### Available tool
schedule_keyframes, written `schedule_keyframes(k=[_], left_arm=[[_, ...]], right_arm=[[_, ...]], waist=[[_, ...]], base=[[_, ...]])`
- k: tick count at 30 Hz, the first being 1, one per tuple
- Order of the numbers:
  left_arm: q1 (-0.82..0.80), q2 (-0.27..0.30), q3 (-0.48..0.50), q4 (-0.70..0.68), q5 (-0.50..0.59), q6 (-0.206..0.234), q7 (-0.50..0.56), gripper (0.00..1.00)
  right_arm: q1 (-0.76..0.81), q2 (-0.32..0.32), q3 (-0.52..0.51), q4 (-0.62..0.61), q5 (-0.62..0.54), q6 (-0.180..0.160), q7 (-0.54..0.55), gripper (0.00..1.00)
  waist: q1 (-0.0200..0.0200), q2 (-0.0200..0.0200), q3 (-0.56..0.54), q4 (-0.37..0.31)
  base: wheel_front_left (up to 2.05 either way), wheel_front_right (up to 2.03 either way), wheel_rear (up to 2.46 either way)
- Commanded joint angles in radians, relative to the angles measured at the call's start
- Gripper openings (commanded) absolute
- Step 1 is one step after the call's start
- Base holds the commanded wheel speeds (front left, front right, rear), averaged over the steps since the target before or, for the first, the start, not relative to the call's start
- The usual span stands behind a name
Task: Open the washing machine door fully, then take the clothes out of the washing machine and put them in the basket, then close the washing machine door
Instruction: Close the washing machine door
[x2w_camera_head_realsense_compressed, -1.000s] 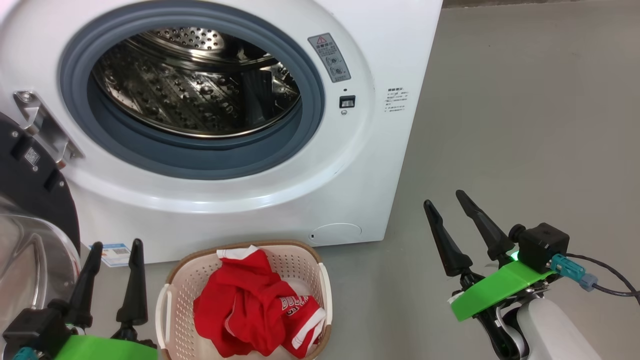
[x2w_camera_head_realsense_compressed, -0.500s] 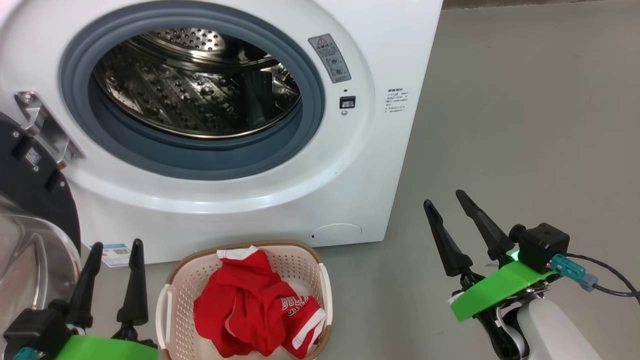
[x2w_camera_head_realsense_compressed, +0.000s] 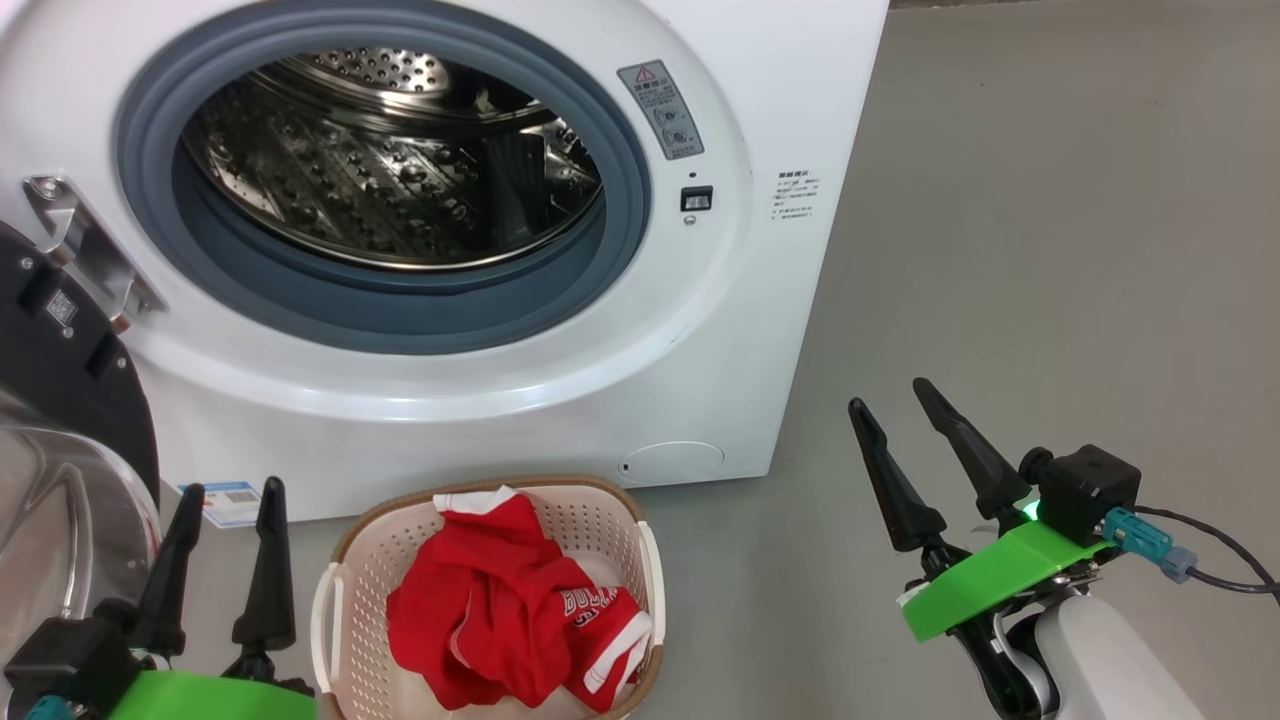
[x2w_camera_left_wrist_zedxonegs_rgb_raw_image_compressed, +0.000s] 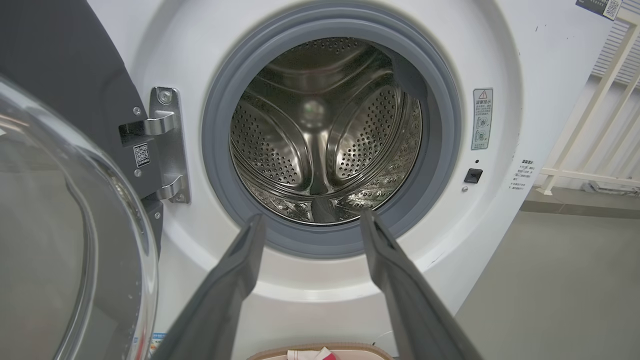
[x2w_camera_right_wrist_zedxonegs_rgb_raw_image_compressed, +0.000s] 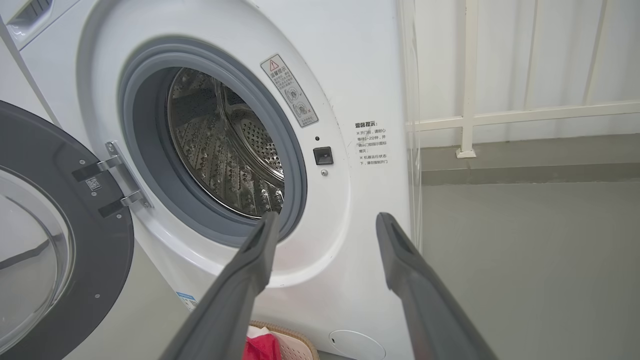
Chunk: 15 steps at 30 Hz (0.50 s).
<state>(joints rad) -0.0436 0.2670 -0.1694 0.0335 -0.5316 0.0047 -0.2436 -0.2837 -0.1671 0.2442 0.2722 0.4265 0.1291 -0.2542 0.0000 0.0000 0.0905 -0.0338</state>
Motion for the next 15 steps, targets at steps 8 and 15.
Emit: schedule_keyframes(k=[8, 15], left_arm=[[-0.014, 0.023, 0.040, -0.031, -0.006, -0.005, -0.012, 1.00], [-0.017, 0.022, 0.037, -0.027, -0.006, -0.008, -0.013, 1.00]], right_arm=[[0.011, 0.004, 0.015, -0.029, -0.006, 0.002, -0.008, 1.00], [0.010, 0.003, 0.013, -0.029, -0.006, 0.002, -0.008, 1.00]], waist=[[0.0000, 0.0000, 0.000, 0.000], [0.0000, 0.0000, 0.002, 0.003]], base=[[-0.82, 0.82, 0.00], [-1.65, 1.65, 0.00]])
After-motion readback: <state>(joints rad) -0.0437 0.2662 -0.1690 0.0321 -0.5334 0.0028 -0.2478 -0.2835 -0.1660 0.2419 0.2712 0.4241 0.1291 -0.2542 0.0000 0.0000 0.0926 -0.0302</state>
